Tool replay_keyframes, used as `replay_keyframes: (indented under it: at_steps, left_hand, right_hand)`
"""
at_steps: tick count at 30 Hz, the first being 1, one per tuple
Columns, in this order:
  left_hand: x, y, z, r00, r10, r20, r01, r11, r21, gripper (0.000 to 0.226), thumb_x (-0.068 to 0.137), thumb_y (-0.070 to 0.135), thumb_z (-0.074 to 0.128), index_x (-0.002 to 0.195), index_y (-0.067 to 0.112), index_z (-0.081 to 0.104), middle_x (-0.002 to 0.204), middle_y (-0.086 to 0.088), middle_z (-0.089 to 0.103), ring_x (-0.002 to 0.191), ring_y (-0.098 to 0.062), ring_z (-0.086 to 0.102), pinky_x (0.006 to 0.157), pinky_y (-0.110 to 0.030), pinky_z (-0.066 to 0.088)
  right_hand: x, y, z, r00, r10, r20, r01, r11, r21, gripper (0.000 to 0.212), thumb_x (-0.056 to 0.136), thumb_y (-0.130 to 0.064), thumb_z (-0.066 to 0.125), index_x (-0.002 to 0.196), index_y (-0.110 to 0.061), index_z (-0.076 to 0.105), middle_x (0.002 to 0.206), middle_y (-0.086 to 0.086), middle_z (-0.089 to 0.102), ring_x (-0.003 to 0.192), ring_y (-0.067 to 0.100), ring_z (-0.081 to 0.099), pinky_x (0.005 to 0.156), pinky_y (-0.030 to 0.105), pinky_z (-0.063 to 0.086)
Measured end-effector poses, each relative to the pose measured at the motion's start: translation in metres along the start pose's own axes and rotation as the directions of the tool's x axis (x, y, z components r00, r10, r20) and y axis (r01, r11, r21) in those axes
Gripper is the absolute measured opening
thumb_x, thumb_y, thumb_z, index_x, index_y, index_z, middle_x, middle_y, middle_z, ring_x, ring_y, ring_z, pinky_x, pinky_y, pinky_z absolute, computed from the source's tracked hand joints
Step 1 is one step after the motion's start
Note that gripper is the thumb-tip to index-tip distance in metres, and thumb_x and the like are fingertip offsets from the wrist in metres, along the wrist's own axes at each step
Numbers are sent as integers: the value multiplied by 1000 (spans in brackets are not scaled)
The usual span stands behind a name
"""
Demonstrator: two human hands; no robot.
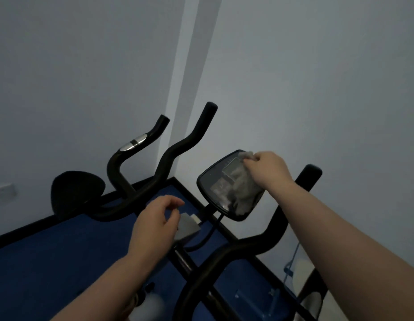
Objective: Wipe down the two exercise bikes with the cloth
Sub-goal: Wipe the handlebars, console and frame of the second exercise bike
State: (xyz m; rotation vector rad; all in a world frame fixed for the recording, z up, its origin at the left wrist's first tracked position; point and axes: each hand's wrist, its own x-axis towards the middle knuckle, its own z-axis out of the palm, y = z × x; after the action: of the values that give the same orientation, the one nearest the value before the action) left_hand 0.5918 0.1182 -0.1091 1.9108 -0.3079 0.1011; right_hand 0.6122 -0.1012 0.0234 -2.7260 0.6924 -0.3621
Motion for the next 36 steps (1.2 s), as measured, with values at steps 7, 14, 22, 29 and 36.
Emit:
replay_keyframes:
  at_steps: [7, 14, 22, 29, 36]
  left_hand:
    - [-2, -1, -1, 998, 58, 2, -58, 986, 159, 17, 91, 23, 56, 94, 40, 57, 90, 28, 57, 81, 7, 54, 64, -12, 37]
    - [-1, -2, -1, 994, 103, 45, -110, 973, 202, 15, 88, 18, 59, 94, 32, 61, 85, 25, 54, 80, -2, 55, 70, -22, 42]
    - [-2, -2, -2, 992, 107, 69, -121, 964, 237, 16, 84, 17, 61, 89, 32, 61, 84, 23, 56, 81, -3, 54, 70, -26, 45]
    - [-2, -4, -1, 991, 98, 89, -117, 961, 251, 14, 85, 21, 59, 91, 33, 61, 87, 24, 57, 86, 0, 53, 73, -25, 46]
    - [1, -3, -3, 991, 94, 98, -116, 961, 250, 14, 84, 25, 56, 88, 38, 59, 86, 30, 54, 86, 6, 51, 70, -20, 41]
  right_hand:
    - [12, 6, 47, 913, -354, -205, 285, 910, -300, 30, 80, -11, 64, 106, -15, 48, 115, 8, 46, 106, 26, 45, 77, 35, 43]
    - [-4, 27, 67, 964, -218, 150, 227, 973, -50, 37, 83, -59, 54, 78, -24, 62, 111, 1, 50, 107, 18, 48, 82, 34, 42]
    - [-14, 26, 106, 985, -128, 117, 160, 933, -322, 56, 104, -28, 23, 152, -8, 2, 161, 12, -4, 148, 24, -4, 121, 37, 3]
    - [-5, 34, 123, 882, -404, 242, 466, 822, -327, 59, 102, -39, 15, 152, -19, -7, 161, -1, -12, 147, 13, -13, 119, 36, -8]
    - [17, 17, 141, 796, -559, 231, 605, 726, -326, 57, 103, -39, 21, 153, -21, 3, 162, -6, -2, 147, 8, -7, 118, 32, -9]
